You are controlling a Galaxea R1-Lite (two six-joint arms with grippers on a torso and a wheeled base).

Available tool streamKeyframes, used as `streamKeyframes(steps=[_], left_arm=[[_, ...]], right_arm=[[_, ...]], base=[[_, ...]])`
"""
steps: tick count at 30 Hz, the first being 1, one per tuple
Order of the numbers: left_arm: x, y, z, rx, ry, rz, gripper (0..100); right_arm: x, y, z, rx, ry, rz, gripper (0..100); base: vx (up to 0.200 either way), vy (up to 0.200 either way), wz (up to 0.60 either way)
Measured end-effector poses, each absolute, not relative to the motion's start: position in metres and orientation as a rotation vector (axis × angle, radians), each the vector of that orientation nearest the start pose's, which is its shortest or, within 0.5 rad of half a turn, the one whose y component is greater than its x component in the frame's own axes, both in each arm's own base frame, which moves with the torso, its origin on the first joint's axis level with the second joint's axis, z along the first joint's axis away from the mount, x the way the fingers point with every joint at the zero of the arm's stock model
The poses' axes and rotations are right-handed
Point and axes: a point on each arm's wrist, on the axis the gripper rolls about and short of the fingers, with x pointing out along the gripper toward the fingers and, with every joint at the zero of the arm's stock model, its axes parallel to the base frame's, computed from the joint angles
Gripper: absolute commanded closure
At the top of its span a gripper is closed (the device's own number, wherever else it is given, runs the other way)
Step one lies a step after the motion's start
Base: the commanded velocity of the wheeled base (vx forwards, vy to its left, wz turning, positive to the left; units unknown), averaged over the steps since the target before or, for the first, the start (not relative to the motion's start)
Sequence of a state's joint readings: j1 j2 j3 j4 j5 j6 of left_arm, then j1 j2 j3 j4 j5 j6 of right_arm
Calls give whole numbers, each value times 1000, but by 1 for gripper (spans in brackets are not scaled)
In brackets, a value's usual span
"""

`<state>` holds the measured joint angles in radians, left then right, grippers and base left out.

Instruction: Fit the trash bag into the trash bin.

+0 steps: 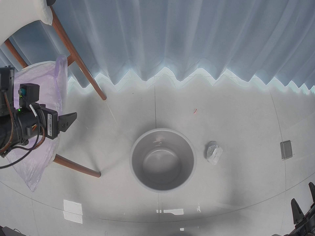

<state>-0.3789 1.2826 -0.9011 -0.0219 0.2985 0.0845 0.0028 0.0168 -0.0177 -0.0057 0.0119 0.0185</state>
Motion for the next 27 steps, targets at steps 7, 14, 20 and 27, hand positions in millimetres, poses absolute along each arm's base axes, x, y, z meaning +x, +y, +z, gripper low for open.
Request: streamKeyframes(steps=[7,14,20,27], left_arm=[[200,-72,253,340,361,-12,0],[213,-62,245,458,408,56,0],[225,-59,238,468,432,80,0],[240,-58,234,481,412,104,0]], right_arm=[[-23,0,81,18,-6,14,0],[-23,0,81,18,-6,15,0],[-23,0,81,18,-6,14,0],[-23,0,81,18,-6,15,0]], base=[[0,0,0],[0,0,0],[0,0,0],[0,0,0]])
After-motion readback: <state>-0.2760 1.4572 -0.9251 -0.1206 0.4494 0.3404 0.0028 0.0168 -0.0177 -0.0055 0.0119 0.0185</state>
